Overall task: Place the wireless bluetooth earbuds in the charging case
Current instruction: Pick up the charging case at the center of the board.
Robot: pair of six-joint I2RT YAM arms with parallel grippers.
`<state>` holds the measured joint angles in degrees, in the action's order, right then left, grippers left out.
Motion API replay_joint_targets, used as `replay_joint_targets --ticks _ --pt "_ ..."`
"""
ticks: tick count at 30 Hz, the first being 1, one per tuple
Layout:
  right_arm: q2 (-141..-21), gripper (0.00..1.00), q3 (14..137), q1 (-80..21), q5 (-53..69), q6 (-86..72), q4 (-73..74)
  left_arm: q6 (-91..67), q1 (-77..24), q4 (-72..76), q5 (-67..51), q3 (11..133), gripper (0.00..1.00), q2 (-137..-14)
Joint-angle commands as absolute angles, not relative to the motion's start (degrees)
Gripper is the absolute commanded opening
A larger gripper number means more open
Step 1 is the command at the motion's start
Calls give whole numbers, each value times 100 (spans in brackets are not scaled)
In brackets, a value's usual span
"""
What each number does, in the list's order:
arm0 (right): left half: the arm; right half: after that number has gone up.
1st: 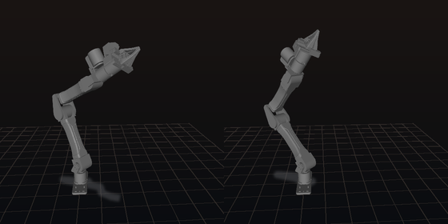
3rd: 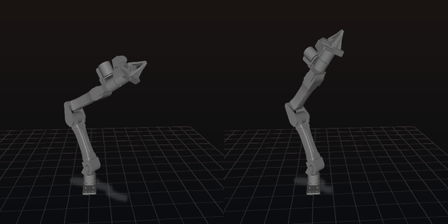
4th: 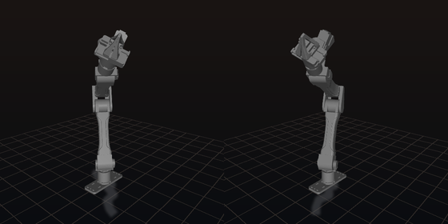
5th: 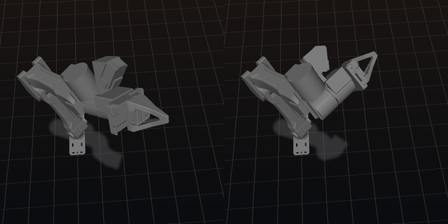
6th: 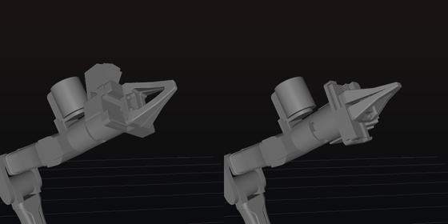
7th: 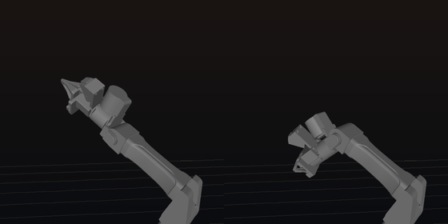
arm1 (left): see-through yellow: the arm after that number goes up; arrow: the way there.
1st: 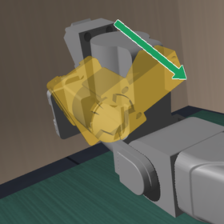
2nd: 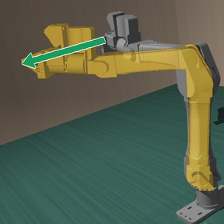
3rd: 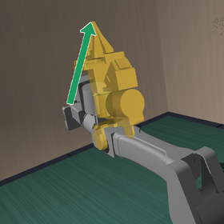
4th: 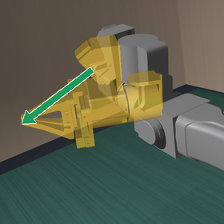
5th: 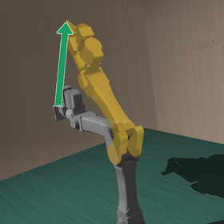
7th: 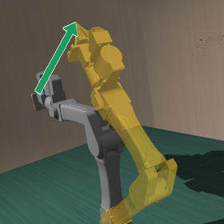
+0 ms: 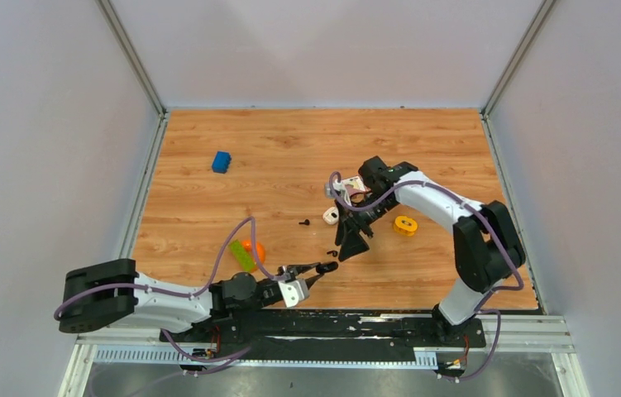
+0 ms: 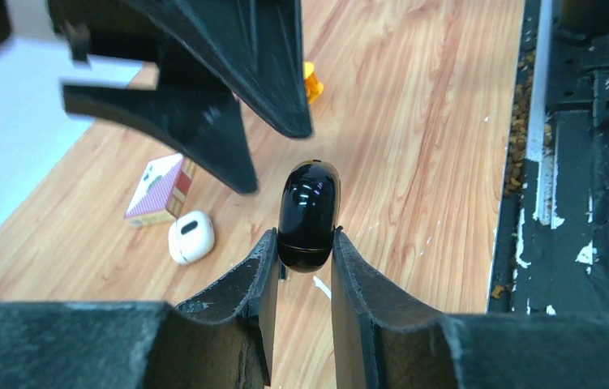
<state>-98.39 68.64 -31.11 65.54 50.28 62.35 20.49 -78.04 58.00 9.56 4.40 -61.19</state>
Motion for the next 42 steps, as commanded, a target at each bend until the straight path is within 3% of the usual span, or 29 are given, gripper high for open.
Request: replay_joint_targets --ticks 1,7,11,23,28,37,39,42 --pt "-9033 71 6840 -3031 6086 4021 4938 1683 -7840 5968 1438 717 6 -6493" --pt "-8049 67 6247 -3514 4482 4136 4242 1597 -7840 4973 1574 1292 6 -7040" --pt "-7588 63 5753 -3731 4094 4616 3936 1602 -7840 4940 1672 1353 6 -7186" --pt "-7771 57 5417 -4903 3282 4976 3457 1601 -7840 5137 1894 1248 6 -7043" --pt "-7922 50 5461 -4978 3172 4918 3448 1598 -7840 5199 1897 1177 6 -6906" --pt "-7860 26 5473 -4978 3128 4784 3372 1595 -7840 5224 1889 1151 6 -6833" --pt "-7841 22 5484 -4981 3137 4747 3331 1567 -7840 5231 1901 1152 10 -6841" --pt "-7824 17 5534 -4940 3177 4731 3341 1497 -7840 5308 2091 1133 31 -6833"
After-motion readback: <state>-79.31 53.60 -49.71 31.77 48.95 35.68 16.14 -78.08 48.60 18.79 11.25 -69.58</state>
